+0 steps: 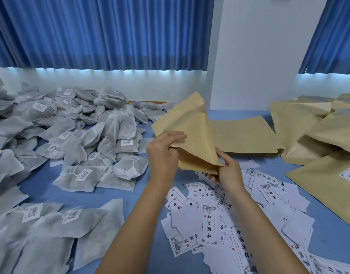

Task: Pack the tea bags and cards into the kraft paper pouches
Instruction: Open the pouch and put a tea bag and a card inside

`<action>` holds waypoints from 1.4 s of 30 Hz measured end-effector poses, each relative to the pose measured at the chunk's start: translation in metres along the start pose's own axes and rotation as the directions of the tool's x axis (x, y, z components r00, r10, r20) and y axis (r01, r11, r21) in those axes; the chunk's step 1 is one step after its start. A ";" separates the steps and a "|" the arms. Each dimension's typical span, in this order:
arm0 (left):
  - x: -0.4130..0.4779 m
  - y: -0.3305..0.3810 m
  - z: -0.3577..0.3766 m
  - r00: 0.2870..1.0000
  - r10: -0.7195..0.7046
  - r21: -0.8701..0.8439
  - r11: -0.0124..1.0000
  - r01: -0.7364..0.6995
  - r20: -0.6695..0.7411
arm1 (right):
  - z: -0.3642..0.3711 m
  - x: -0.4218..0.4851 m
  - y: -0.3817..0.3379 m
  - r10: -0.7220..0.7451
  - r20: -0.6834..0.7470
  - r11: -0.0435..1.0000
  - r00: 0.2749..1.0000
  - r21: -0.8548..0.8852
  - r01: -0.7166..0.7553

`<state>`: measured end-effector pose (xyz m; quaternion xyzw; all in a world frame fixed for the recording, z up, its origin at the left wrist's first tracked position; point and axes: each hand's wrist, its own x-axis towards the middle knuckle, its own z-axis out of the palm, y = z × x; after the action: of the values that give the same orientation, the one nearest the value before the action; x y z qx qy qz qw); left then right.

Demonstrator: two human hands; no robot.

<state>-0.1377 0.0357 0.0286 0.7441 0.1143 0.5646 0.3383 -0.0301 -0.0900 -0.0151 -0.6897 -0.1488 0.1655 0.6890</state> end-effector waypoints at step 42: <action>-0.016 -0.019 -0.020 0.891 -0.438 0.700 0.674 0.238 0.119 | -0.012 -0.002 -0.005 0.170 -0.140 0.821 0.975 0.568 -0.062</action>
<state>-0.1575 0.0489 0.0067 0.8513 0.3973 0.3024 0.1610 -0.0270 -0.1019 -0.0102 -0.4776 0.0131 0.1790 0.8601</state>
